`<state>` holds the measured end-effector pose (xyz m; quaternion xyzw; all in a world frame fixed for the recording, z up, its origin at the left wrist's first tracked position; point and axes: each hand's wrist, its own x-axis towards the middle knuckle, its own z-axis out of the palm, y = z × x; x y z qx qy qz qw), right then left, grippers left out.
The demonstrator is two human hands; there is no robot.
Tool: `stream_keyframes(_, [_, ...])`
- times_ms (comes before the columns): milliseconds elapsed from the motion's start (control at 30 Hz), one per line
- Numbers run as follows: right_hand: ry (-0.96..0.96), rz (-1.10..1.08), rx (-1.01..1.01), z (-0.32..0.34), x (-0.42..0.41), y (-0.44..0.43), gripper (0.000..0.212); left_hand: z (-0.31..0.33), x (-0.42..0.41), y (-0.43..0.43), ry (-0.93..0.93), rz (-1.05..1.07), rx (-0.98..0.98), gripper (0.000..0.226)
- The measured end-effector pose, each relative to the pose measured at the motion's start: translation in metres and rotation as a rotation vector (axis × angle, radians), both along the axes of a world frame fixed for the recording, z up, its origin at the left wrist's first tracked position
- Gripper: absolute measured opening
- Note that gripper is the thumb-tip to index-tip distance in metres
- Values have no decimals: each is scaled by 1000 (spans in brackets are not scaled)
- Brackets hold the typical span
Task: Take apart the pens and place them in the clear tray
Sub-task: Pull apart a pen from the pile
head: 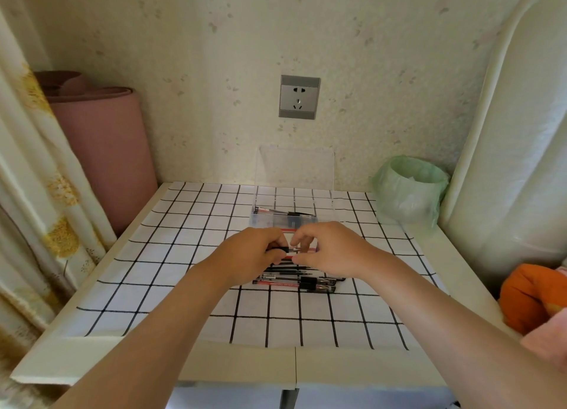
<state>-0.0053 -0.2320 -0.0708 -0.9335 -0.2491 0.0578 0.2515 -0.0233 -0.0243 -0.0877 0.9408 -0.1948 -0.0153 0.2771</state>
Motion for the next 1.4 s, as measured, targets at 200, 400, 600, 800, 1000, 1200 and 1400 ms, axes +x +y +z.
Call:
stream_keyframes(200, [-18,15,-20,3,-2,1,16,1,-2,-1,-17,-19,1,6])
stream_keyframes(400, [-11,7,-13,1,-2,0,16,2,-3,-2,-23,-20,23,8])
stream_keyframes(600, [9,32,-67,3,-2,0,23,2,-1,-2,-22,-34,1,7])
stream_keyframes(800, [-58,11,-42,2,-1,-1,16,2,-1,-4,-16,-21,7,6])
stream_keyframes(1000, [-39,25,-56,0,0,-2,13,2,0,-5,-19,-21,6,7])
stream_keyframes(1200, [-46,35,-71,1,1,0,17,3,0,-7,-39,-18,1,9])
stream_keyframes(1400, [34,-7,-39,2,3,-6,18,3,0,-11,-73,10,30,14])
